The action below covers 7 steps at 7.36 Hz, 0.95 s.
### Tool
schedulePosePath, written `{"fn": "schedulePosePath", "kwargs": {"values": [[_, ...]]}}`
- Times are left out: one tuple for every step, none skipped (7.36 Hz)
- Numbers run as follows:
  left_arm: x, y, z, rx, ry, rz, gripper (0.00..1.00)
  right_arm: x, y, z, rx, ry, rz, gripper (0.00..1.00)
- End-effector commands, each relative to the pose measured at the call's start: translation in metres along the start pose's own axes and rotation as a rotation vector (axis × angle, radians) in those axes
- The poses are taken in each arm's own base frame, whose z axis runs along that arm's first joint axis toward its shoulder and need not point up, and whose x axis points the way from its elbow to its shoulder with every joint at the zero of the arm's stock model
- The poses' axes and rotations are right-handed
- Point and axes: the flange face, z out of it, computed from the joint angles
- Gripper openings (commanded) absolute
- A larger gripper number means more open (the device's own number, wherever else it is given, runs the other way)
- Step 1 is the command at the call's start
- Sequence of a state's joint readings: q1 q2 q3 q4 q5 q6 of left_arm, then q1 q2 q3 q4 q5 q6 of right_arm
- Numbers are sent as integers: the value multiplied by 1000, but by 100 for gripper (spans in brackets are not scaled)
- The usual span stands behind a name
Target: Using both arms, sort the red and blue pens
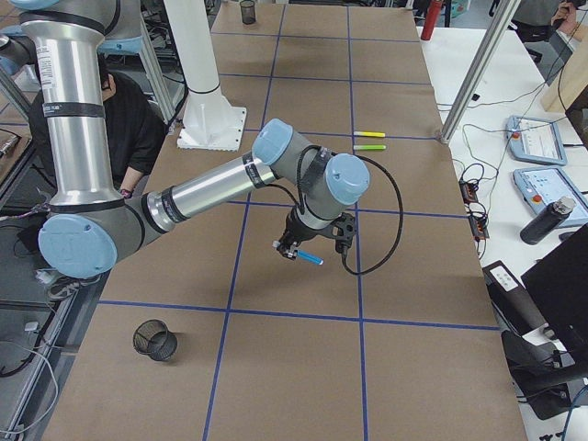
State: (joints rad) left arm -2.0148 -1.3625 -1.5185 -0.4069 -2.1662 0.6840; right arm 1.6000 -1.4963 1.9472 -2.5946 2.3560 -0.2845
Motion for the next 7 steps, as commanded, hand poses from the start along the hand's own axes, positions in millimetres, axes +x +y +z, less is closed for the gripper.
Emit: {"fn": "schedulePosePath", "kwargs": {"values": [[-27,-3,26,-68,65,-63,0,-2,-2,-2,5,0,-3,0],[-32,-2,33,-100,94,-92,0,-2,-2,-2,6,-2,-1,0],[-39,0,41,-112,108,-106,0,-3,-2,-3,8,-1,-2,0],[-49,1,53,-131,127,-124,0,-3,-2,-4,10,-1,-4,0],[-57,1,62,-145,145,-139,0,-3,-2,-4,10,-1,-4,0],[-61,1,67,-155,153,-149,0,-4,-2,-4,11,0,-5,0],[-65,0,71,-164,160,-158,0,-4,-2,-4,11,0,-5,0]]}}
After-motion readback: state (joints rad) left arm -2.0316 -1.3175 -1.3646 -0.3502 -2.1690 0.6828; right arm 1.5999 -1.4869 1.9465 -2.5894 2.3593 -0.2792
